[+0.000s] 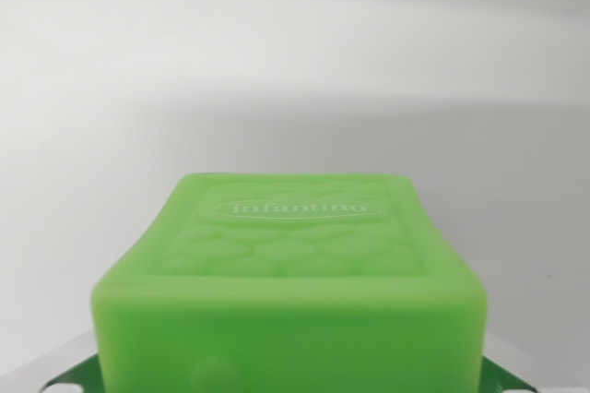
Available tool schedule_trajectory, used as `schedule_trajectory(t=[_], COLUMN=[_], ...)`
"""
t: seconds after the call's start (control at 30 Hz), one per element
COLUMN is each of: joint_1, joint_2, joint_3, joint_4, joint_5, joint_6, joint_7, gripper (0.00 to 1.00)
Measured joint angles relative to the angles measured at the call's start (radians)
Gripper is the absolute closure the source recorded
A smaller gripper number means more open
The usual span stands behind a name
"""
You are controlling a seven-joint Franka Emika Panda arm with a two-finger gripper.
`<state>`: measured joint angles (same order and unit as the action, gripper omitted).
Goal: Stack cube
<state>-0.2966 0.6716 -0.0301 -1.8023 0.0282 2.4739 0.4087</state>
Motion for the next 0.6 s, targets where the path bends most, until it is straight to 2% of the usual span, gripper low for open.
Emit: schedule_trajectory(t=[0.6], joint_1=[0.0], joint_2=[-0.101], joint_3=[-0.001], joint_4=[-0.01], joint_5=[0.0], joint_6=[-0.087], joint_7=[0.0], gripper=[1.0])
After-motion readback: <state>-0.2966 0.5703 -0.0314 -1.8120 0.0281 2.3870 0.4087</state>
